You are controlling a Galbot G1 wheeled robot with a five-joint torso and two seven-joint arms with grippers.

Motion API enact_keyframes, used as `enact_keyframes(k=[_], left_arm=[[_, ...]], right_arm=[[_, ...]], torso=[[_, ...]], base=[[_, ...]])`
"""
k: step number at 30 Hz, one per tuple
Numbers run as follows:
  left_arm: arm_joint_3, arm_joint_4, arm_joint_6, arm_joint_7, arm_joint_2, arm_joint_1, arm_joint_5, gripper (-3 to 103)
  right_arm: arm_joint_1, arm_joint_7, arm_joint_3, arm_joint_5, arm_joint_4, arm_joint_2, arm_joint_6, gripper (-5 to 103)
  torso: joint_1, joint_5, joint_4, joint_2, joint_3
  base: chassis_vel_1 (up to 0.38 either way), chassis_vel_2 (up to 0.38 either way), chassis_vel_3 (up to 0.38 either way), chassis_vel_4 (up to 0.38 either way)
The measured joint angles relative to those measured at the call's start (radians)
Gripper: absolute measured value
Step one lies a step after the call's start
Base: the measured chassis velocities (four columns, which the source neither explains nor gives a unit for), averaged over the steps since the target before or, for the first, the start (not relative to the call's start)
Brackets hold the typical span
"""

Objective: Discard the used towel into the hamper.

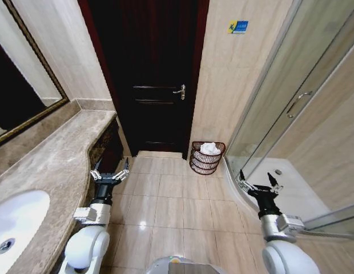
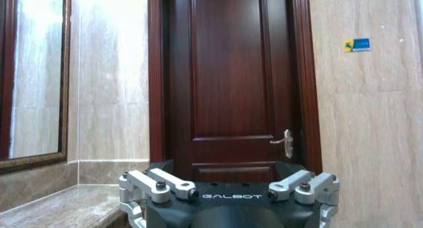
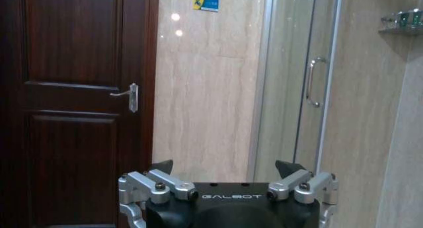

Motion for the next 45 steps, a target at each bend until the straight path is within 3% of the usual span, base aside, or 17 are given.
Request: enact_keyframes(k=[15,21,30,45], left_arm=[[0.002,-0.003,0.007,0.001,-0.001,-0.010,0.006,100],[0.010,0.004,-0.019,-0.006,-0.006,-0.014,-0.006,100],[0.015,0.000,-0.031,-0.022,-0.014,0.001,-0.022,100],[0.017,-0.002,-0.027,-0.019,-0.015,0.011,-0.002,100]], right_arm=[[0.009,0.001,-0.002,-0.002,-0.003,0.002,0.000,100],[0.011,-0.005,0.003,0.004,-0.019,-0.001,0.038,100],[0.000,-0.074,0.020,0.022,-0.038,-0.013,0.103,100],[0.004,-0.083,0.019,0.020,-0.045,-0.013,0.117,100]], torso=[[0.000,-0.0001,-0.0001,0.000,0.000],[0.000,-0.0002,0.0000,0.000,0.000],[0.000,-0.0001,0.0001,0.000,0.000],[0.000,0.0000,0.0001,0.000,0.000]], base=[[0.051,-0.090,-0.090,0.056],[0.013,-0.048,-0.022,0.013],[0.000,0.000,0.000,0.000],[0.000,0.000,0.000,0.000]])
